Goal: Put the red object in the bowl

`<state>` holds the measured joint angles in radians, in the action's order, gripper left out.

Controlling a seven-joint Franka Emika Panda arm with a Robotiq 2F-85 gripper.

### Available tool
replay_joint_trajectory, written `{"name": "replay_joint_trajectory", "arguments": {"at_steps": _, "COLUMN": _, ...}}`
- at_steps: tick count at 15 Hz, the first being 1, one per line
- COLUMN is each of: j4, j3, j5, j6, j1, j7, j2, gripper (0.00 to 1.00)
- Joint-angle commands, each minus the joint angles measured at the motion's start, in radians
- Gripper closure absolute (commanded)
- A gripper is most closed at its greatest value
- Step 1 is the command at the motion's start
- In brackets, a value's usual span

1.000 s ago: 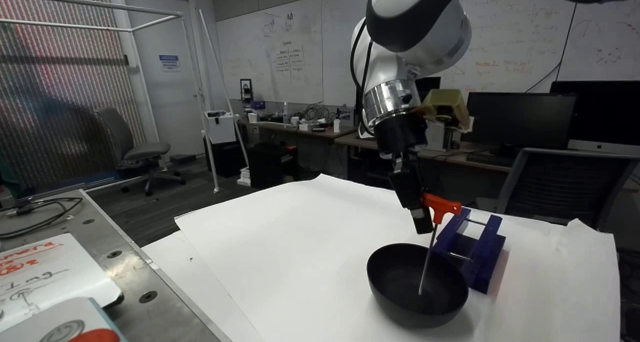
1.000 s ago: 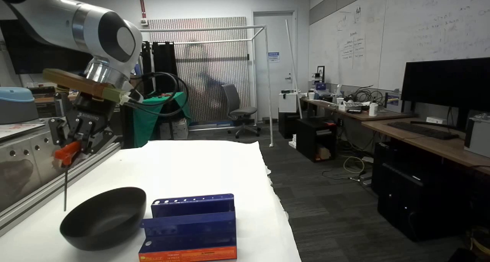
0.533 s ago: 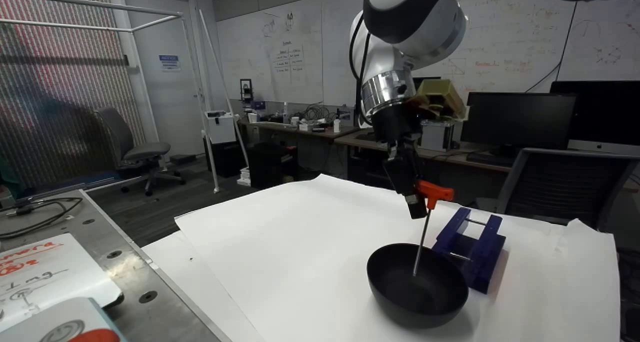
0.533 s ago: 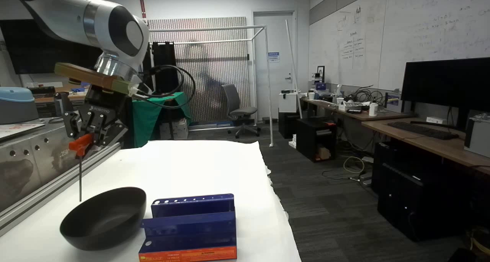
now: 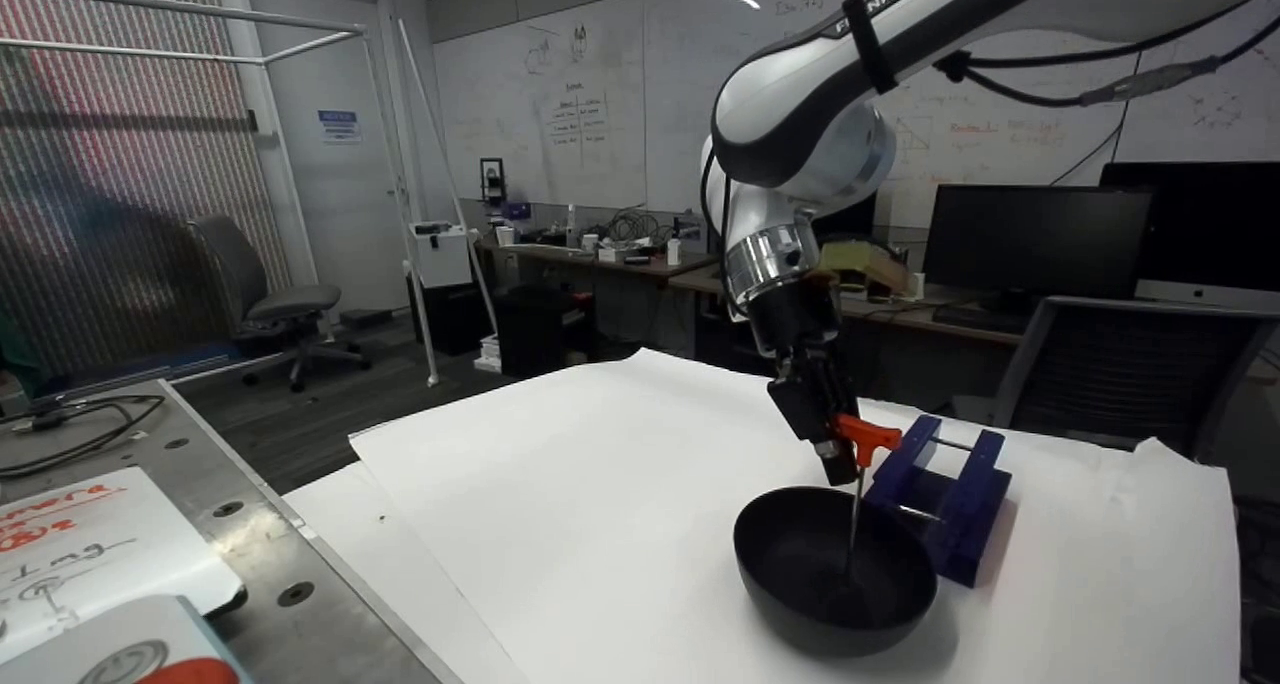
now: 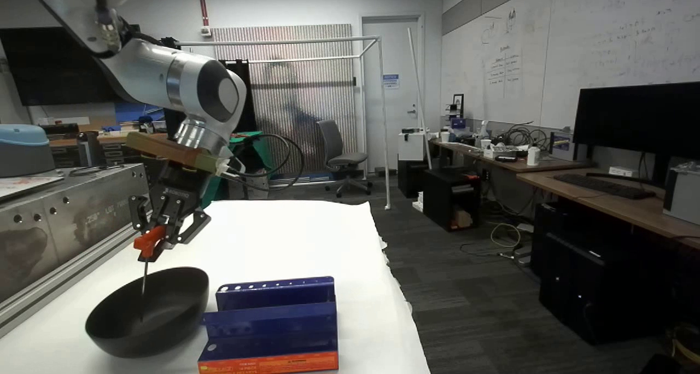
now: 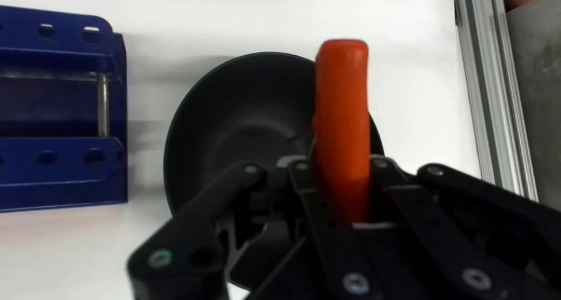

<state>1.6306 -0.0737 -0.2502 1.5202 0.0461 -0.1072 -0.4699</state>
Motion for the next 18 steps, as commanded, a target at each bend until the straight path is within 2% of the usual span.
{"name": "replay_joint_trajectory", "arguments": {"at_steps": 1, "j4": -0.097, "j3": 0.004, "j5": -0.004, "j6": -0.069, "j1": -0.013, "j7": 0.030, "j2": -0.066, "gripper": 0.58}}
{"name": "replay_joint_trajectory", "arguments": {"at_steps": 8, "j4": -0.167, "j3": 0.009, "j5": -0.004, "j6": -0.161, "j1": -0.032, "j7": 0.050, "j2": -0.063, "gripper": 0.05}}
{"name": "replay_joint_trajectory", "arguments": {"at_steps": 9, "j4": -0.176, "j3": 0.010, "j5": -0.004, "j6": -0.171, "j1": -0.033, "j7": 0.051, "j2": -0.060, "gripper": 0.01}}
{"name": "replay_joint_trajectory", "arguments": {"at_steps": 13, "j4": -0.192, "j3": 0.014, "j5": -0.002, "j6": -0.204, "j1": -0.038, "j7": 0.049, "j2": -0.030, "gripper": 0.00}}
{"name": "replay_joint_trajectory", "arguments": {"at_steps": 18, "j4": -0.103, "j3": 0.031, "j5": 0.037, "j6": -0.180, "j1": -0.027, "j7": 0.075, "j2": 0.124, "gripper": 0.00}}
